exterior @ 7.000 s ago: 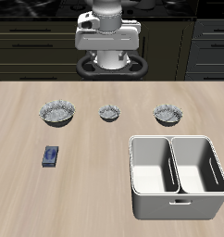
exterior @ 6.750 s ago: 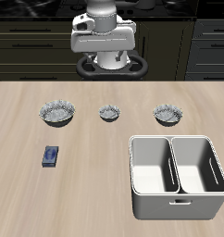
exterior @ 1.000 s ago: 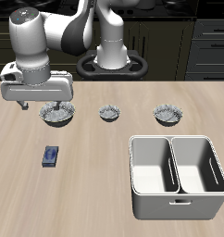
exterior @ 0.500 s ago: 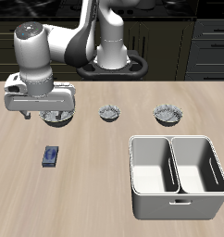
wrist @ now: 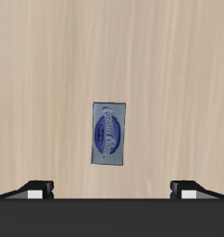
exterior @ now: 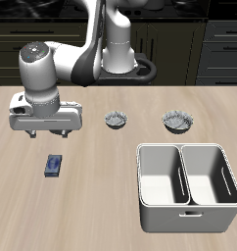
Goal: Place the cream cheese in the largest bowl
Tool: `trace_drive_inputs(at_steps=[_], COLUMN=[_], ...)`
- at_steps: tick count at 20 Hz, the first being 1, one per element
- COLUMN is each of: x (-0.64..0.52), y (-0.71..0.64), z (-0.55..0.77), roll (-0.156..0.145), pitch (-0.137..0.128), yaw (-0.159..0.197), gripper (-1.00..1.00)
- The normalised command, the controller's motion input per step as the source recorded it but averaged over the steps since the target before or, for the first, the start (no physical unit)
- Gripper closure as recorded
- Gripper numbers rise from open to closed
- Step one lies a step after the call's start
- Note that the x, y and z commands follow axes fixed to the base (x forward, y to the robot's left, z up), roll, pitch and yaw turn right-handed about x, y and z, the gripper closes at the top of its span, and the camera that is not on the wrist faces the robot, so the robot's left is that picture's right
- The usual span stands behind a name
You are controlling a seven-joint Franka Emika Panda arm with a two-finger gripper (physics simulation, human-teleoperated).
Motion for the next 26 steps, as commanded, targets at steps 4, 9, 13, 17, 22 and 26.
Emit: trace_drive_inputs(at_steps=[4, 9, 13, 17, 22, 26], x=[-0.04, -0.01, 0.01, -0.01, 0.02, 0.04], y=[0.01, -0.01, -0.01, 0.04, 0.02, -0.04], z=[-0.18, -0.13, -0.24, -0.16, -0.12, -0.18], roll=[-0.002, -0.018, 0.005, 0.012, 0.004, -0.008], pitch=[0.007, 0.014, 0.033, 0.018, 0.010, 0.012], yaw=[-0.003, 0.009, -0.013, 0.014, -0.001, -0.010], gripper=[-1.00, -1.00, -1.00, -1.00, -1.00, -1.00])
